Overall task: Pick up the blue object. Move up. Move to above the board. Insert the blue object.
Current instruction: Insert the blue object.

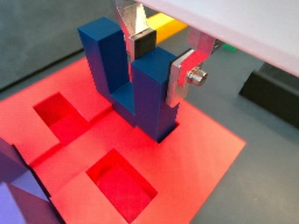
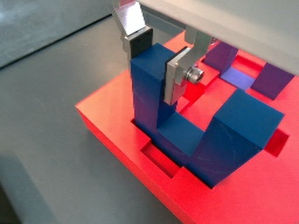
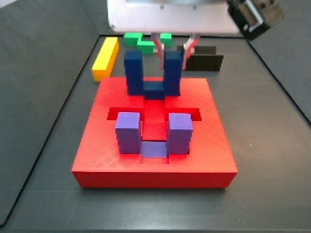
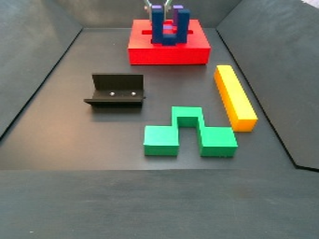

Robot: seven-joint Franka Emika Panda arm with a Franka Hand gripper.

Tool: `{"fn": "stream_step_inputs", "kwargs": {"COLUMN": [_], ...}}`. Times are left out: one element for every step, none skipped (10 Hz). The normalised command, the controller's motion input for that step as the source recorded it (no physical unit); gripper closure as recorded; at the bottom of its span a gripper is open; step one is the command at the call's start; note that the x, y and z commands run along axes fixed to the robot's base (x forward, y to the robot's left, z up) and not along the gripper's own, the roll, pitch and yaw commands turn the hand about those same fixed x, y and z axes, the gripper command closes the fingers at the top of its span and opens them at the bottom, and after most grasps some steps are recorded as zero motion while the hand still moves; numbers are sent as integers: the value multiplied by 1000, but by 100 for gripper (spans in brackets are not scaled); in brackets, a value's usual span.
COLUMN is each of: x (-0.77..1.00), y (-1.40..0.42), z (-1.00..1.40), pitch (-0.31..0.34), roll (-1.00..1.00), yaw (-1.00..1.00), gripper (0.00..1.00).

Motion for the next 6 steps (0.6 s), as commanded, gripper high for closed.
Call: {"fn": "stream_step_inputs", "kwargs": {"x": [3,29,6,0,0,0], "y": [0,0,0,-6,0,0], "z": [-820,-877,-857,-626,-217,0], "pitch": [-150,-156,-163,-70,-7,0], "roll": [-64,-56,-50,-77,0,0], "yaw": [26,29,3,-14,0,0], "gripper": [100,100,100,100,100,100]}}
